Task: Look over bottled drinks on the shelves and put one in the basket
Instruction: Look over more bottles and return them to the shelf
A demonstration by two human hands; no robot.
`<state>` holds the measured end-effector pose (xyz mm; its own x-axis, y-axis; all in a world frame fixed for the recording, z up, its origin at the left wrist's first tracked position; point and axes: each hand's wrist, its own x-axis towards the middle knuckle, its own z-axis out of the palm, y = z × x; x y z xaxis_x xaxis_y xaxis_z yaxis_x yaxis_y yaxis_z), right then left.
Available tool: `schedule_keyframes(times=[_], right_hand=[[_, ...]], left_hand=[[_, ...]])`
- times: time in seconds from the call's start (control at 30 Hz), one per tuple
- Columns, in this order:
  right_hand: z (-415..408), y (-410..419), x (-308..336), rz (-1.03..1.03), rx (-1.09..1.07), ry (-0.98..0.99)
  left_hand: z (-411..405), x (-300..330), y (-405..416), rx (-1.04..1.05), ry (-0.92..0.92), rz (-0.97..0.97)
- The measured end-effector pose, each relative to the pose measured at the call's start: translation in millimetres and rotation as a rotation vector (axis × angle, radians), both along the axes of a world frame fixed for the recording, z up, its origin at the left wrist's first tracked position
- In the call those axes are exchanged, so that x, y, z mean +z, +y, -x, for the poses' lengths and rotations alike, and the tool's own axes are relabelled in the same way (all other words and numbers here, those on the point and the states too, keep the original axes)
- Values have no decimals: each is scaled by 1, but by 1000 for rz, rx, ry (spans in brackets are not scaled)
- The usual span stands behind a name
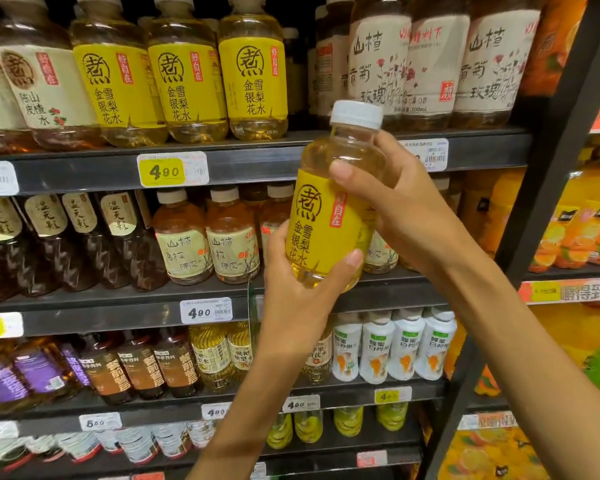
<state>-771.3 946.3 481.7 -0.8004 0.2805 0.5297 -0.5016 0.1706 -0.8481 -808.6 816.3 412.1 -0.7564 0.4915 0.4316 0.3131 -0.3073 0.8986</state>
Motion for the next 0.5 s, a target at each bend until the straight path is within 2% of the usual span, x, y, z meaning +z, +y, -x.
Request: schedule_keyframes(times=[0.1,0.3,0.5], right_hand=[[-1,2,2,15,-16,32],[-12,9,8,59,140,52],[-13,3,5,79,21,69]], left_hand=[[5,-5,-3,-111,-77,-27],[7,-1,-10,-401,-175,-5],[-7,1,-2,-328,-204,-84]])
